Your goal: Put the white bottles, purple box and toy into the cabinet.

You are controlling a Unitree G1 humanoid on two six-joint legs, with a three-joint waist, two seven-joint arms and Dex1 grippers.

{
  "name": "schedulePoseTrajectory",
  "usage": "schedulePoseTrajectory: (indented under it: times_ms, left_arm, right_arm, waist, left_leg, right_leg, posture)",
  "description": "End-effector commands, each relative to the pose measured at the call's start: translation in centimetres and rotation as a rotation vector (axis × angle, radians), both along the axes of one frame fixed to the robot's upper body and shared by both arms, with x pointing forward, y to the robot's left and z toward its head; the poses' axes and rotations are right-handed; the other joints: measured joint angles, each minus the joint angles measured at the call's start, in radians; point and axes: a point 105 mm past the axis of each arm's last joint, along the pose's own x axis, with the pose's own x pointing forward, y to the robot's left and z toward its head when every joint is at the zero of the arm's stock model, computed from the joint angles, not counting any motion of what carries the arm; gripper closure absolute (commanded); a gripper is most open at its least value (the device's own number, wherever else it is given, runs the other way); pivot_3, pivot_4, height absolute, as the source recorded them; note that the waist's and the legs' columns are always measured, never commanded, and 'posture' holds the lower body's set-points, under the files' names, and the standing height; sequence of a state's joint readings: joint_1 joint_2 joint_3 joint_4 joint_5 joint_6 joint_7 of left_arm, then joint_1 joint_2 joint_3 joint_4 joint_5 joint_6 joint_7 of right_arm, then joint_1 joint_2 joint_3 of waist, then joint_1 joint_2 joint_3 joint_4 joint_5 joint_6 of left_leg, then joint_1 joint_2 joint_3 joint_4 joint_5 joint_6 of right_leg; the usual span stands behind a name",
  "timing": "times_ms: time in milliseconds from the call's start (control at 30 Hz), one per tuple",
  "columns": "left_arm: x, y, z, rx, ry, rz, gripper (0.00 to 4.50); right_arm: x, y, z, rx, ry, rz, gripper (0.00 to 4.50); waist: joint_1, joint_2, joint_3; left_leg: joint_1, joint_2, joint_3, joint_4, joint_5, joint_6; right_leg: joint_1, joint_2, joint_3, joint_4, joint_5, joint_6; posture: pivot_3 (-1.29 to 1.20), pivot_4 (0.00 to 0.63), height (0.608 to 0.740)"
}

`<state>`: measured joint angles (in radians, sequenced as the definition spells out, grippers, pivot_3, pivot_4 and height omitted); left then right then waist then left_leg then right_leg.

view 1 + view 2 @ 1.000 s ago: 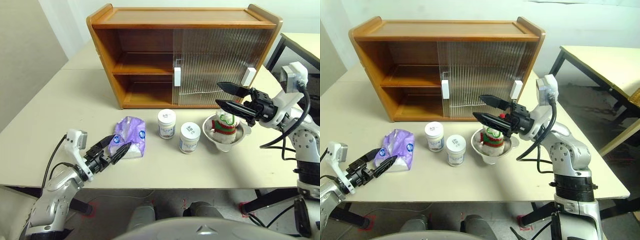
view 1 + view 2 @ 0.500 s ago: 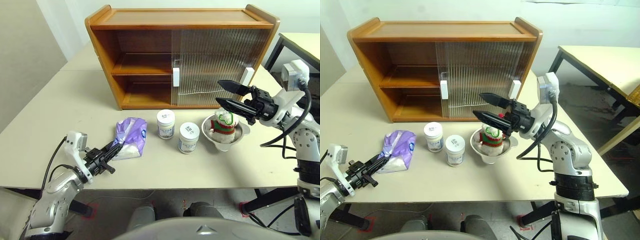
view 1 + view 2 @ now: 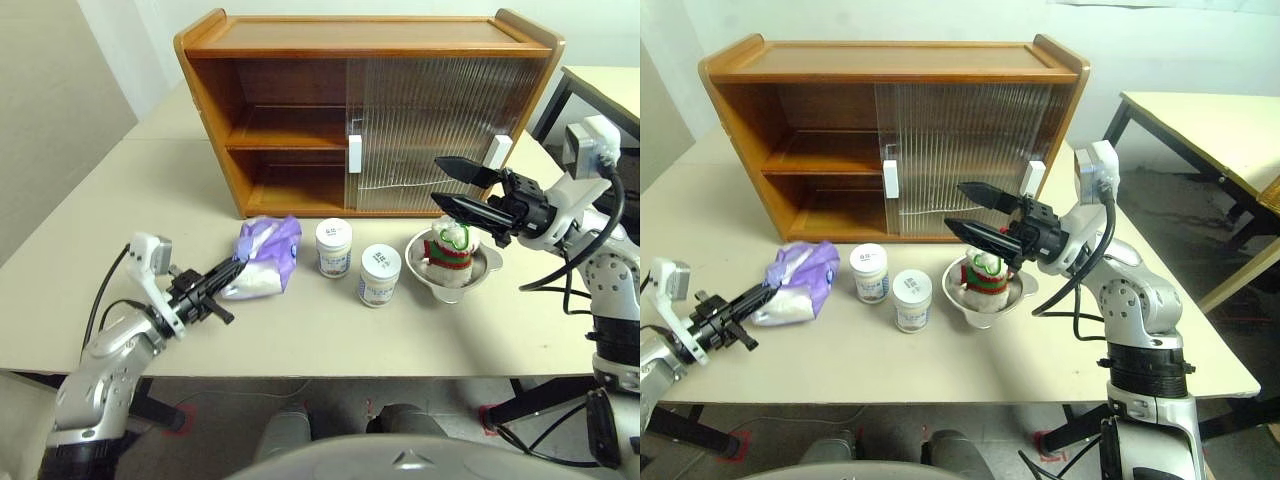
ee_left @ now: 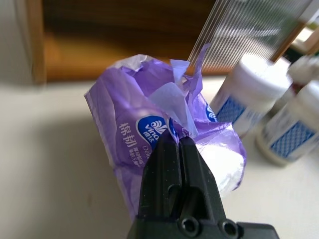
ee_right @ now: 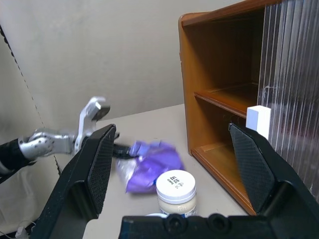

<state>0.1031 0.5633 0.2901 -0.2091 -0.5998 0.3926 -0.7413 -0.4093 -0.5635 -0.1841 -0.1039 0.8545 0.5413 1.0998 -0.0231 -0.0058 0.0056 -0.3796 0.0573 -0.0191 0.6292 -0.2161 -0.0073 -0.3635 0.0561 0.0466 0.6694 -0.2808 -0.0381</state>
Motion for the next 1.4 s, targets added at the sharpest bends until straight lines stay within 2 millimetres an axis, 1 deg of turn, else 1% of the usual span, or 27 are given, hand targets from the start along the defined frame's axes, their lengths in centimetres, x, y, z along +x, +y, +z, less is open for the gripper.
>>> schedulePoseTrajectory:
  times_ms: [33, 100, 167, 333, 400, 567, 700, 933, 967, 1100, 1133, 1300, 1400]
  left_arm:
    - [0.8, 0.1, 3.0, 0.016, -0.079, -0.035, 4.45]
    - [1.5, 0.1, 5.1, -0.020, -0.132, -0.037, 4.45]
    - [2.0, 0.2, 6.5, -0.039, -0.165, -0.042, 4.45]
    - [3.0, 0.4, 8.4, -0.052, -0.216, -0.059, 4.45]
    - [3.5, 0.2, 9.4, -0.077, -0.247, -0.068, 4.45]
    - [5.0, 0.3, 11.1, -0.125, -0.293, -0.060, 4.45]
    - [6.5, 0.5, 11.6, -0.134, -0.307, -0.036, 4.45]
    - [9.4, 0.0, 11.9, -0.121, -0.312, -0.021, 4.45]
    - [9.9, -0.2, 11.9, -0.118, -0.312, -0.022, 4.45]
    - [12.8, -2.7, 13.0, -0.125, -0.310, -0.038, 4.45]
    - [13.4, -3.0, 13.1, -0.128, -0.304, -0.030, 4.45]
    - [15.1, -3.5, 13.5, -0.096, -0.313, 0.018, 4.45]
    - [15.7, -3.8, 13.6, -0.083, -0.316, 0.032, 4.45]
  right_arm:
    - [0.2, 0.2, 0.3, -0.004, -0.017, 0.006, 0.00]
    - [0.2, 0.3, 0.2, -0.004, -0.015, 0.008, 0.00]
    - [0.2, 0.3, 0.1, -0.003, -0.014, 0.009, 0.00]
    - [0.1, 0.4, 0.1, 0.002, -0.013, 0.010, 0.00]
    - [0.1, 0.4, 0.1, 0.003, -0.014, 0.009, 0.00]
    - [0.1, 0.4, 0.1, 0.004, -0.015, 0.003, 0.00]
    - [0.0, 0.4, 0.0, 0.006, -0.015, -0.001, 0.00]
    - [0.0, 0.4, 0.0, 0.011, -0.014, -0.006, 0.00]
    - [0.0, 0.4, 0.0, 0.012, -0.015, -0.007, 0.00]
    - [-0.1, 0.3, -0.2, 0.016, -0.015, -0.014, 0.00]
    - [-0.2, 0.4, -0.2, 0.017, -0.015, -0.015, 0.00]
    - [-0.3, 0.4, -0.3, 0.022, -0.013, -0.025, 0.00]
    - [-0.4, 0.3, -0.4, 0.022, -0.011, -0.030, 0.00]
  waist:
    - [0.001, 0.000, 0.000]
    - [0.001, 0.000, 0.000]
    - [0.002, 0.000, 0.000]
    - [0.003, 0.000, 0.000]
    - [0.003, 0.000, 0.000]
    - [0.003, 0.000, 0.000]
    - [0.002, 0.000, 0.000]
    - [0.001, -0.001, 0.001]
    - [0.000, -0.001, 0.001]
    - [0.006, -0.004, 0.003]
    - [0.007, -0.004, 0.003]
    - [-0.010, -0.005, 0.003]
    - [-0.015, -0.005, 0.004]
  left_leg:
    - [0.000, 0.000, 0.000, 0.000, 0.000, 0.000]
    - [0.000, 0.000, 0.000, 0.000, 0.000, 0.000]
    - [0.000, 0.000, 0.000, 0.000, 0.000, 0.000]
    - [0.000, 0.000, 0.000, 0.001, 0.000, 0.000]
    - [0.000, 0.000, -0.001, 0.001, 0.000, 0.000]
    - [0.000, 0.000, -0.001, 0.003, 0.001, 0.001]
    - [0.000, 0.000, -0.001, 0.005, 0.001, 0.001]
    - [-0.001, 0.000, -0.001, 0.008, 0.002, 0.001]
    - [-0.001, 0.000, -0.001, 0.009, 0.002, 0.001]
    - [-0.001, 0.000, -0.002, 0.012, 0.002, 0.002]
    - [-0.002, 0.000, -0.002, 0.013, 0.002, 0.002]
    - [-0.002, -0.001, 0.000, 0.013, 0.002, 0.002]
    - [-0.002, -0.001, 0.000, 0.013, 0.002, 0.002]
  right_leg:
    - [0.000, 0.000, 0.000, 0.000, 0.000, 0.000]
    - [0.000, 0.000, 0.000, 0.000, 0.000, -0.001]
    - [0.000, 0.000, 0.000, 0.000, 0.001, -0.001]
    - [0.000, 0.000, 0.000, 0.000, 0.002, -0.003]
    - [0.000, 0.000, 0.000, 0.000, 0.003, -0.002]
    - [0.000, 0.000, 0.001, 0.000, 0.004, -0.001]
    - [0.000, 0.000, 0.002, 0.000, 0.005, 0.002]
    - [0.001, 0.000, 0.003, 0.000, 0.008, 0.004]
    - [0.001, 0.000, 0.003, 0.000, 0.008, 0.004]
    - [0.002, 0.000, 0.003, 0.000, 0.009, 0.005]
    - [0.003, -0.001, 0.003, 0.000, 0.009, 0.005]
    - [0.003, -0.001, 0.007, -0.002, 0.010, 0.009]
    - [0.002, 0.000, 0.007, -0.002, 0.010, 0.011]
  posture:
    - [-0.03, 0.000, 0.740]
    - [-0.03, 0.000, 0.740]
    - [-0.03, 0.000, 0.740]
    - [-0.03, 0.000, 0.740]
    - [-0.03, 0.000, 0.740]
    - [-0.05, 0.000, 0.740]
    - [-0.05, 0.000, 0.740]
    - [-0.06, 0.000, 0.740]
    - [-0.06, 0.000, 0.740]
    - [-0.07, 0.000, 0.740]
    - [-0.08, 0.000, 0.740]
    - [-0.09, 0.000, 0.740]
    - [-0.10, 0.000, 0.740]
